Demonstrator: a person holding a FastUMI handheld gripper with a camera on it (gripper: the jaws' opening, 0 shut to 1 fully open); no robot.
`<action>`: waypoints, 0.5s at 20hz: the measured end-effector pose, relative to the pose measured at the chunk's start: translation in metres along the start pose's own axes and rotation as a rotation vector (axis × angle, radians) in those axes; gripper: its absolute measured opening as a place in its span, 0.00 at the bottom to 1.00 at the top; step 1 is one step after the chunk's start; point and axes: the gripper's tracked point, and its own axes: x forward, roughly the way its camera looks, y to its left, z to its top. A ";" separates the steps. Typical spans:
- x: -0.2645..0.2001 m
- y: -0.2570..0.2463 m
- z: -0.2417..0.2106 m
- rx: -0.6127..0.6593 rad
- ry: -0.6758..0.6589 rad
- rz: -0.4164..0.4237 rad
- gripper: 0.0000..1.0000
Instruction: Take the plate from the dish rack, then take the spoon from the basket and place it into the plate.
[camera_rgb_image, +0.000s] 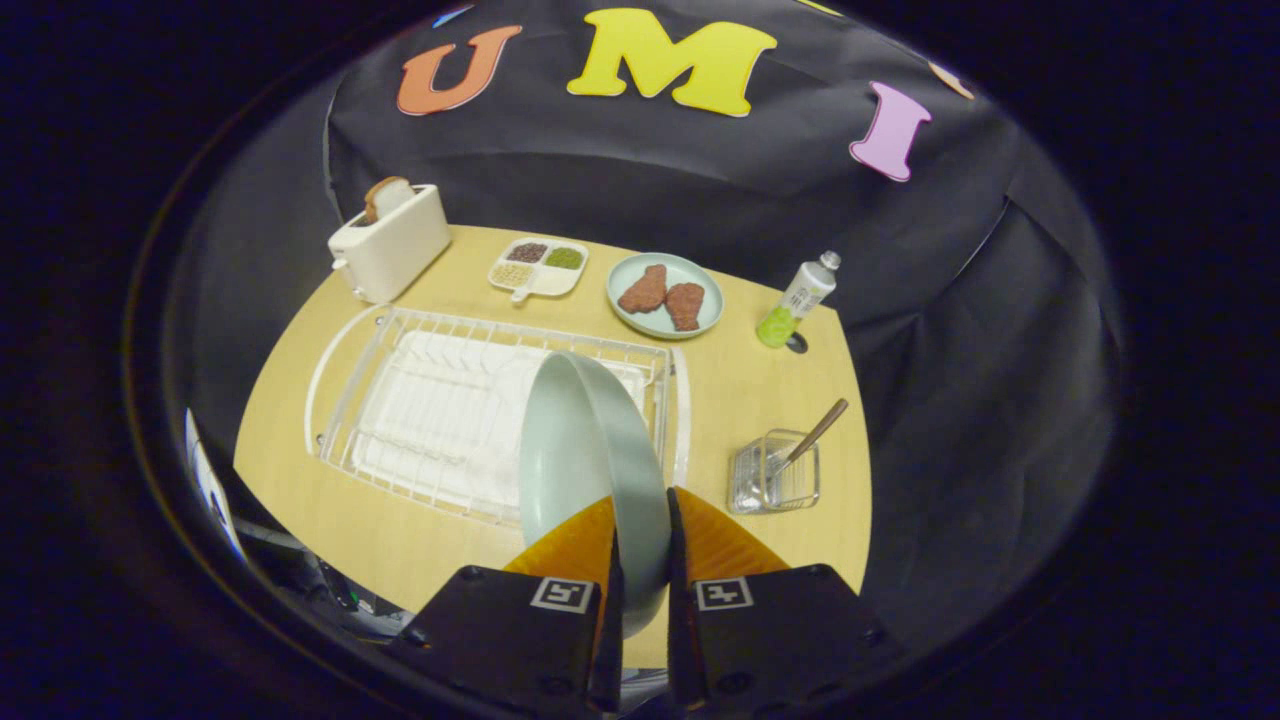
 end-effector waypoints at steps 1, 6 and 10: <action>-0.001 0.007 -0.012 0.001 -0.011 0.042 0.23; 0.012 0.036 -0.076 0.041 -0.038 0.190 0.23; 0.038 0.053 -0.120 0.069 0.013 0.309 0.23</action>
